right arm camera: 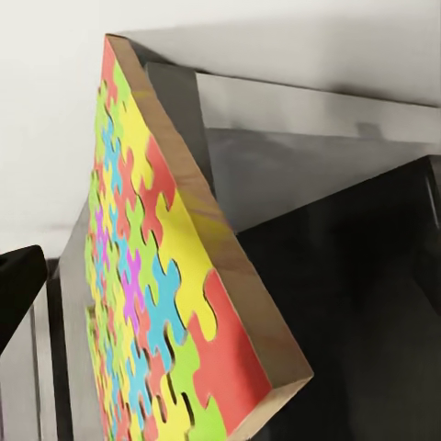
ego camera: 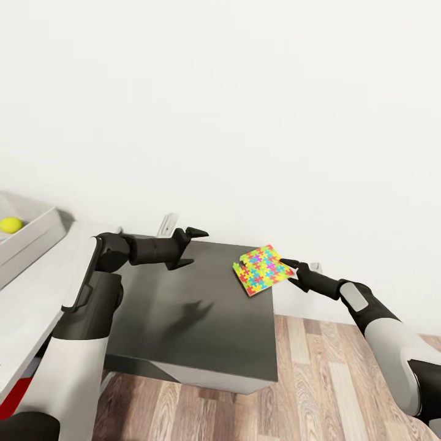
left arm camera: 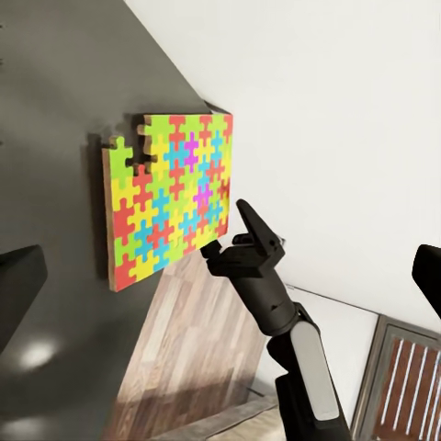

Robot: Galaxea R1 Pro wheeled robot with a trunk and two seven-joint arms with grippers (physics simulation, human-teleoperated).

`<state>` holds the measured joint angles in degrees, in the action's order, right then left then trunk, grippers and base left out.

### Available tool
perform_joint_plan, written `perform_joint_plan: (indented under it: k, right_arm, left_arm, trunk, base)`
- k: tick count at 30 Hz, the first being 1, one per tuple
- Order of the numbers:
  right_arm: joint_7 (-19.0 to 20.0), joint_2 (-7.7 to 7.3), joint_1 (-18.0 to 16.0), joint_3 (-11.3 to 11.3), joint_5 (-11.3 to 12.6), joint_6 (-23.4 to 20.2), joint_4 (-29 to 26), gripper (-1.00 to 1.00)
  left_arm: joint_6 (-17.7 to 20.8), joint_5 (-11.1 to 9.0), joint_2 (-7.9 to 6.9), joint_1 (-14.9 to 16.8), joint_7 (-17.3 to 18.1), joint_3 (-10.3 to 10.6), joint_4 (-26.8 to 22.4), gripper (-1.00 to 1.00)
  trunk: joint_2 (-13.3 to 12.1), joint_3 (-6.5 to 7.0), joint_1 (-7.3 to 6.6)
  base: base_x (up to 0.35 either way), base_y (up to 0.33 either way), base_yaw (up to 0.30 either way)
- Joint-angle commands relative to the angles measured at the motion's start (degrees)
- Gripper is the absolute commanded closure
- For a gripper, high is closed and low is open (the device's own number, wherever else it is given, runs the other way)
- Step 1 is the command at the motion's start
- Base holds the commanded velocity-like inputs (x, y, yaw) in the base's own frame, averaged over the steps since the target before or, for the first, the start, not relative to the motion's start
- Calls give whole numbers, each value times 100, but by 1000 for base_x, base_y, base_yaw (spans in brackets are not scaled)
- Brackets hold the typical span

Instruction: Put all the toys in the child's room - the three board games (two on the bed and one on the table), the two jigsaw puzzles on the table, and the tennis ball on the table - inside the toy box on the table in the child's room.

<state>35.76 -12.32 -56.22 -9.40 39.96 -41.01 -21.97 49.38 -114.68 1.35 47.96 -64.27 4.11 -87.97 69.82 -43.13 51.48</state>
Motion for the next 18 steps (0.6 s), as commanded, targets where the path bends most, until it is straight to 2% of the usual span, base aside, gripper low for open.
perform_joint_plan:
  k: [1,7,8,18]
  right_arm:
    - [7,2,-3,-29,-2,-36,3,-100]
    - [2,2,9,-34,-5,-42,8,-100]
    - [2,2,10,-35,-5,-50,8,100]
    - [72,13,14,-10,-5,-278,-59,100]
  left_arm:
    - [19,-46,4,5,-60,-7,-2,-100]
    - [19,-46,5,3,-56,-7,-1,-100]
    - [19,-46,5,3,-55,-7,-1,-100]
    - [3,-37,11,-5,-51,1,-1,-100]
  trunk:
    - [3,-2,0]
    - [3,9,0]
    - [3,9,0]
    - [3,11,0]
  base:
    - [0,0,100]
    - [0,0,89]
    - [0,0,32]
    - [0,0,5]
